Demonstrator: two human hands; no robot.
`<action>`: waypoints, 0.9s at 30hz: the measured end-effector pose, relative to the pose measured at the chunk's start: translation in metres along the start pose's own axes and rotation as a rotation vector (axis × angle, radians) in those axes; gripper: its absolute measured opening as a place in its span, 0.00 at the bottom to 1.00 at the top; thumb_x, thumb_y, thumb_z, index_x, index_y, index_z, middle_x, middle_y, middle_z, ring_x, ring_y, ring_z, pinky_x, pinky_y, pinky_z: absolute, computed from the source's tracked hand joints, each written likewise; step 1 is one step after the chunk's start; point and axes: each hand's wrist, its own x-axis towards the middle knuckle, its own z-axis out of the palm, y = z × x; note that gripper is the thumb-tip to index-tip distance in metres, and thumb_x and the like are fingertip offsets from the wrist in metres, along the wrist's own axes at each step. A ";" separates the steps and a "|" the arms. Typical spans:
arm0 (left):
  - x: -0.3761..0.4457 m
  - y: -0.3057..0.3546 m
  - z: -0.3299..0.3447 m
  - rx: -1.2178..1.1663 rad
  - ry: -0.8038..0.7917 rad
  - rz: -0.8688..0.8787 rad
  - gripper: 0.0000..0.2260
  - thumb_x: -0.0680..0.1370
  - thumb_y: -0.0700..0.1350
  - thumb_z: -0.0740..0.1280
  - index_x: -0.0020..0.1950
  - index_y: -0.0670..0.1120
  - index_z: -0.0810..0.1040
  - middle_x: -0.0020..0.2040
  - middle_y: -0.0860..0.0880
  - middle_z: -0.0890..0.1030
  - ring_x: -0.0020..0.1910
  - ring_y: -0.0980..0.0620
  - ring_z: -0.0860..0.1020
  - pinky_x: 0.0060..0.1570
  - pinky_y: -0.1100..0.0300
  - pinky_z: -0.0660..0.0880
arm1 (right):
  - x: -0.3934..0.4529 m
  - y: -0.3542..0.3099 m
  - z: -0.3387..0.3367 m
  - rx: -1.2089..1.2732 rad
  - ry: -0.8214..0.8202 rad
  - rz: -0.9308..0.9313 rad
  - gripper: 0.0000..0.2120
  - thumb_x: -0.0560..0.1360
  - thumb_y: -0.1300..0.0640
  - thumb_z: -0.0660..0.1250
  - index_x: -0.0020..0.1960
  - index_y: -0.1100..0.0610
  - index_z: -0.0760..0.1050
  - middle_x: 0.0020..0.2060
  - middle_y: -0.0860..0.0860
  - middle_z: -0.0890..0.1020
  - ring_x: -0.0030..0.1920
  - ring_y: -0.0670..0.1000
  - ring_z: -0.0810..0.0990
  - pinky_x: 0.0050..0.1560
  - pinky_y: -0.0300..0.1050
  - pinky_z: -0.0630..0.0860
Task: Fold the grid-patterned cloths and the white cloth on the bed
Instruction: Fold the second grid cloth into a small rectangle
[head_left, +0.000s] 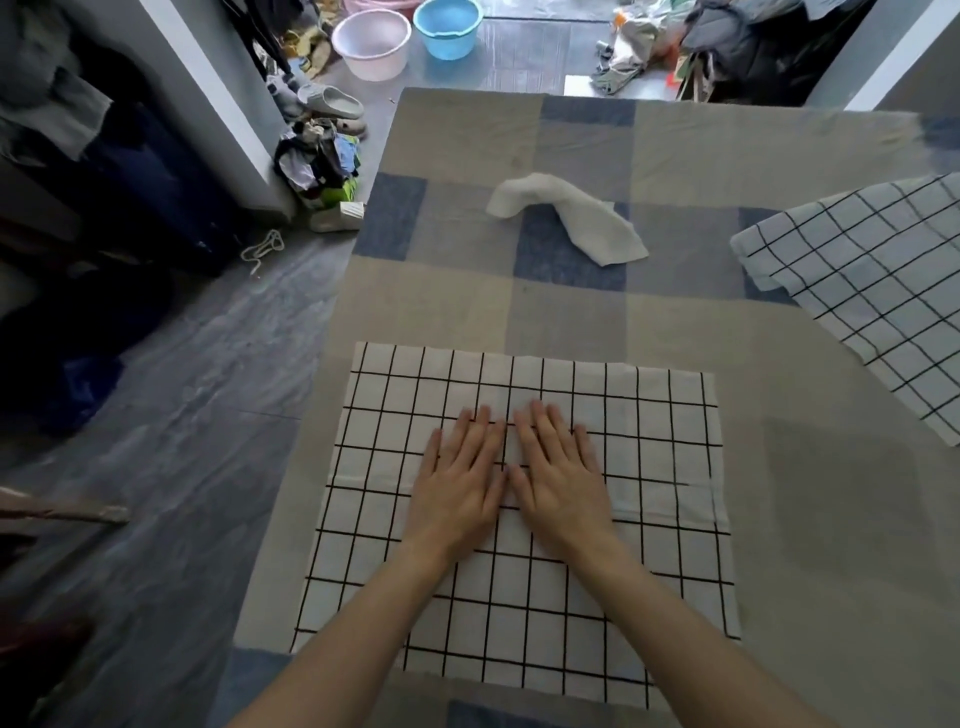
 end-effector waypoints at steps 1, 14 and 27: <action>0.000 -0.007 -0.002 -0.007 0.007 -0.030 0.27 0.82 0.55 0.45 0.80 0.52 0.45 0.80 0.53 0.42 0.78 0.54 0.39 0.75 0.47 0.43 | 0.000 0.004 0.000 -0.009 0.003 0.024 0.29 0.80 0.44 0.46 0.79 0.52 0.46 0.78 0.50 0.47 0.78 0.48 0.42 0.75 0.54 0.43; 0.056 0.022 -0.018 -0.133 0.063 0.048 0.27 0.80 0.51 0.48 0.80 0.51 0.47 0.80 0.51 0.44 0.78 0.54 0.39 0.76 0.48 0.42 | 0.029 0.022 -0.028 0.065 0.118 0.304 0.28 0.80 0.49 0.48 0.78 0.55 0.50 0.78 0.54 0.49 0.78 0.53 0.44 0.76 0.59 0.45; 0.048 -0.099 -0.026 -0.026 0.041 -0.119 0.27 0.80 0.58 0.43 0.79 0.55 0.48 0.80 0.52 0.45 0.78 0.54 0.40 0.76 0.48 0.44 | -0.002 0.117 -0.039 -0.034 0.156 0.452 0.28 0.78 0.47 0.48 0.77 0.54 0.56 0.78 0.54 0.55 0.77 0.52 0.51 0.75 0.57 0.49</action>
